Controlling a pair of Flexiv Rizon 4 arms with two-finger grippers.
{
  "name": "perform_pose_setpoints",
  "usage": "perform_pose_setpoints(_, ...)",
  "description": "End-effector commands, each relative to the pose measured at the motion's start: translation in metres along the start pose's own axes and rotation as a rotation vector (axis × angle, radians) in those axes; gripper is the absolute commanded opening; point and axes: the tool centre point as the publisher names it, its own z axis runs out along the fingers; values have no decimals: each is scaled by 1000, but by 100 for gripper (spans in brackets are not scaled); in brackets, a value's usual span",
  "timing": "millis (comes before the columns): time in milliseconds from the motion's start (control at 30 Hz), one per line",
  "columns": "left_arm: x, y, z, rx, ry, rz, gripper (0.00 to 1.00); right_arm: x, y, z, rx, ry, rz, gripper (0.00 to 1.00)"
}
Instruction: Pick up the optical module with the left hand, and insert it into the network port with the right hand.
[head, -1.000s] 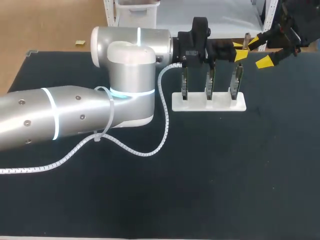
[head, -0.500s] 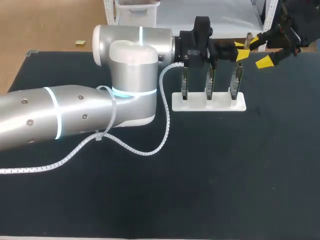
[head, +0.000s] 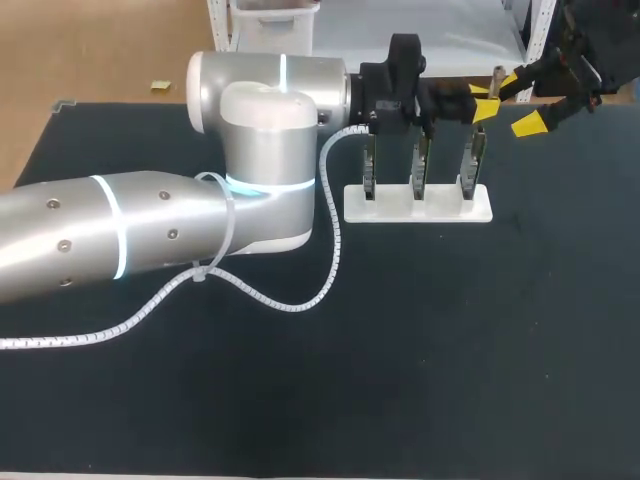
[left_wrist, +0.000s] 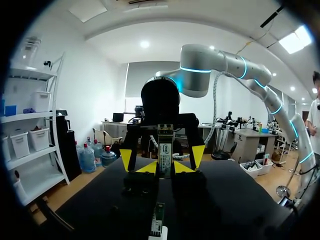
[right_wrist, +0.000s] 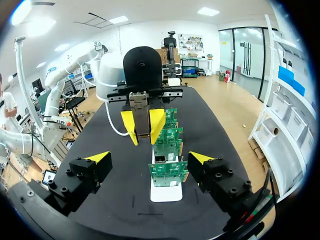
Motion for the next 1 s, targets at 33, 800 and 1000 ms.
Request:
perform_pose_setpoints(33, 1, 4, 2, 8, 6, 1, 0, 0, 1, 0, 2, 0, 0, 100)
perform_pose_setpoints(800, 1, 4, 2, 8, 6, 1, 0, -5, -4, -20, 32, -60, 36, 100)
perform_pose_setpoints(1000, 1, 4, 2, 8, 6, 1, 0, -20, -5, -28, 40, -65, 14, 100)
